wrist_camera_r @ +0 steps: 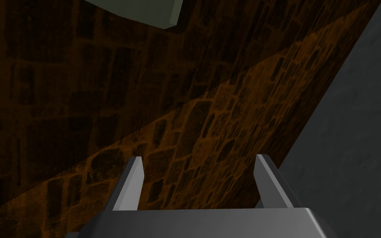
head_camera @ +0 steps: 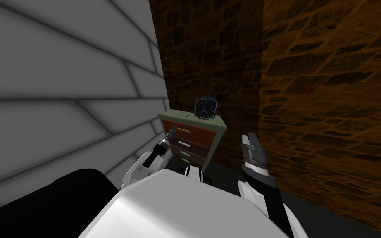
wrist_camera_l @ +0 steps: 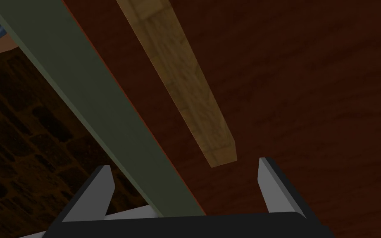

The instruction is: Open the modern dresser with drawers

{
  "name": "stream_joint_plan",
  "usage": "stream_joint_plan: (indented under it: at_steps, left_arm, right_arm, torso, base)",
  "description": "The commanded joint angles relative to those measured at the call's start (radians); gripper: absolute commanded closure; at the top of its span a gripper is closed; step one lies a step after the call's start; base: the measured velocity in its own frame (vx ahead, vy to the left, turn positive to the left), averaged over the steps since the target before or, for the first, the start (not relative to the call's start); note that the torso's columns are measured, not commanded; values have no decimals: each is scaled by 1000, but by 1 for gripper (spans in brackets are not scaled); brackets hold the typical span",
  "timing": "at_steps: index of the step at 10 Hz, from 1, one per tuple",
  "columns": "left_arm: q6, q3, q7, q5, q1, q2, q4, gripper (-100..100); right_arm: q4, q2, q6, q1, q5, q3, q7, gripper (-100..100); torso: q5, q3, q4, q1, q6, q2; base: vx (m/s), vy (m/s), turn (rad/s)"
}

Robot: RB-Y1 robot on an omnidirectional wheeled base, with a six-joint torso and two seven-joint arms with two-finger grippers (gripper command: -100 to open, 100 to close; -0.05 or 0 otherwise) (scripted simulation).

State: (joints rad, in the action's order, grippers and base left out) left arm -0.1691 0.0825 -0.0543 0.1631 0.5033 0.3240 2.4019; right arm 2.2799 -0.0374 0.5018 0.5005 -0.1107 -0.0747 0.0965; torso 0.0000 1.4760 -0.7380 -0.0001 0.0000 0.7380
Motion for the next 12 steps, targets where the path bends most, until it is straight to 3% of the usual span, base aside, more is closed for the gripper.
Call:
stream_joint_plan:
  at_steps: [1,6,10,11,12]
  left_arm:
    - [-66,11,-12,9,4,28,18,-100]
    - [-172,28,-32,24,7,76,41,-100]
    - [-186,29,-33,25,9,80,55,-100]
    - [-189,29,-34,25,9,80,57,100]
    - [-186,34,-38,29,23,86,75,100]
  right_arm:
    - [0,0,0,0,0,0,0,0]
    - [0,0,0,0,0,0,0,0]
    - [0,0,0,0,0,0,0,0]
    - [0,0,0,0,0,0,0,0]
    - [0,0,0,0,0,0,0,0]
  torso:
    - [0,0,0,0,0,0]
    - [0,0,0,0,0,0]
    - [0,3,1,0,0,-5]
    - [0,2,1,0,0,-2]
    - [0,-1,-1,0,0,2]
  base:
    - [12,-8,-70]
    - [10,-7,-67]
    - [50,-2,-19]
    - [10,0,1]
    - [-97,10,42]
